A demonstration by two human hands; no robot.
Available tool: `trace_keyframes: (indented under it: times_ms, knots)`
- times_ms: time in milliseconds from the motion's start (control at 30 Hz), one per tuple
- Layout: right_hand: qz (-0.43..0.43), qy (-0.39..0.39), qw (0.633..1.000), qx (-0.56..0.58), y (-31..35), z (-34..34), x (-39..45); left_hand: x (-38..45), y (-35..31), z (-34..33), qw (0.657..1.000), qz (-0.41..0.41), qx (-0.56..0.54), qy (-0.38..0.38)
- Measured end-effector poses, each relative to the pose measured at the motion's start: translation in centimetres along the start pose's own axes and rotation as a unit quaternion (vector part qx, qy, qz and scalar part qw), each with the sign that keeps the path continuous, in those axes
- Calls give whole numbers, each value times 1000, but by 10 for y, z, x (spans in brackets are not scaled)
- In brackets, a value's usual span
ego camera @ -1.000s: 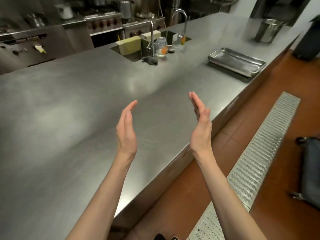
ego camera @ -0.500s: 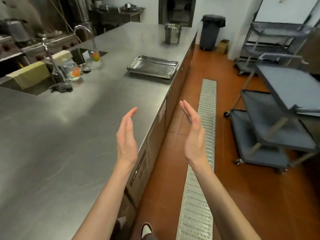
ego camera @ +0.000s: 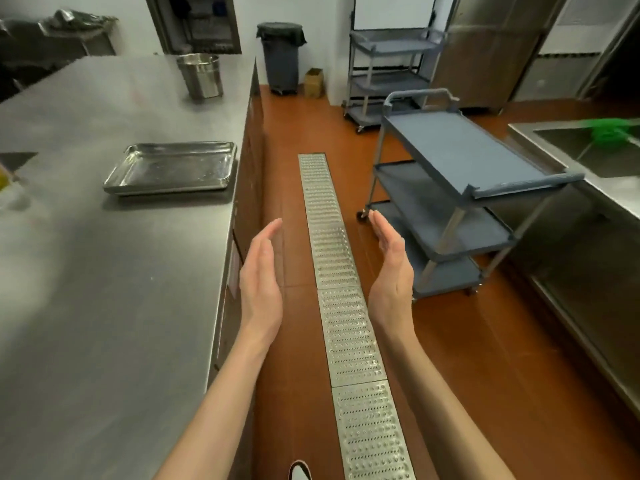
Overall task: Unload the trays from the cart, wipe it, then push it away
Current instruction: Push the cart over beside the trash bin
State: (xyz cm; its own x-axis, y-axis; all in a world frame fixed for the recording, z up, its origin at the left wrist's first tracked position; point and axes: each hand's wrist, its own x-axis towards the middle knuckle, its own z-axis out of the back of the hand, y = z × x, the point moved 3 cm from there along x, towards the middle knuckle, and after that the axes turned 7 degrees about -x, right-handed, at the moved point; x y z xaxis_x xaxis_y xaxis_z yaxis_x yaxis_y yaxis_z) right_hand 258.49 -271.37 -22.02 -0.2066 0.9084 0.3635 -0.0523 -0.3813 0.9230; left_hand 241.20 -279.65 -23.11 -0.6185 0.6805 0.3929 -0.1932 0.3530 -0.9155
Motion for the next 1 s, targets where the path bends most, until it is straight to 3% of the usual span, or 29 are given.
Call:
trace_keyframes:
  times_ms: [167, 533, 833, 1000]
  knots:
    - [-6, -112, 993, -40, -20, 20, 44, 48, 31, -49, 997, 6, -25, 74]
    - [-39, -284, 950, -128, -75, 154, 96, 81, 77, -232, 970, 46, -93, 220]
    - [-59, -354, 925, -126, -126, 309, 165, 96, 103, -418, 953, 28, -105, 283]
    - [-65, -365, 920, -127, -157, 391, 215, 118, 111, -523, 956, 4, -87, 281]
